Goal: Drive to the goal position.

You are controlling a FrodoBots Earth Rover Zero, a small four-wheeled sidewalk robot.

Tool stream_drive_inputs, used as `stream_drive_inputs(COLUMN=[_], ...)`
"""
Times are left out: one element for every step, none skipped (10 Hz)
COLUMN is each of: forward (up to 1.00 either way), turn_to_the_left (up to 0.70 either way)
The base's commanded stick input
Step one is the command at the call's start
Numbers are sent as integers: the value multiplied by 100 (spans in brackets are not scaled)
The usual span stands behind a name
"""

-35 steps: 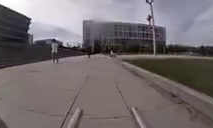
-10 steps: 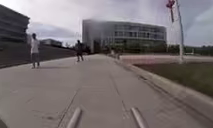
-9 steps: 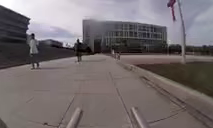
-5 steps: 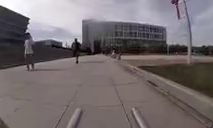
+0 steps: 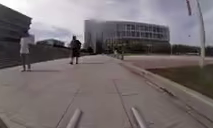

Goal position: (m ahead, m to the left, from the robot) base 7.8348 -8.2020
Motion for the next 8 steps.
stream_drive_inputs(forward=[100, 100, 100, 100, 100, 100, 100, 100], turn_to_the_left=[0, 0, 0, 0, 0, -22, -27, -26])
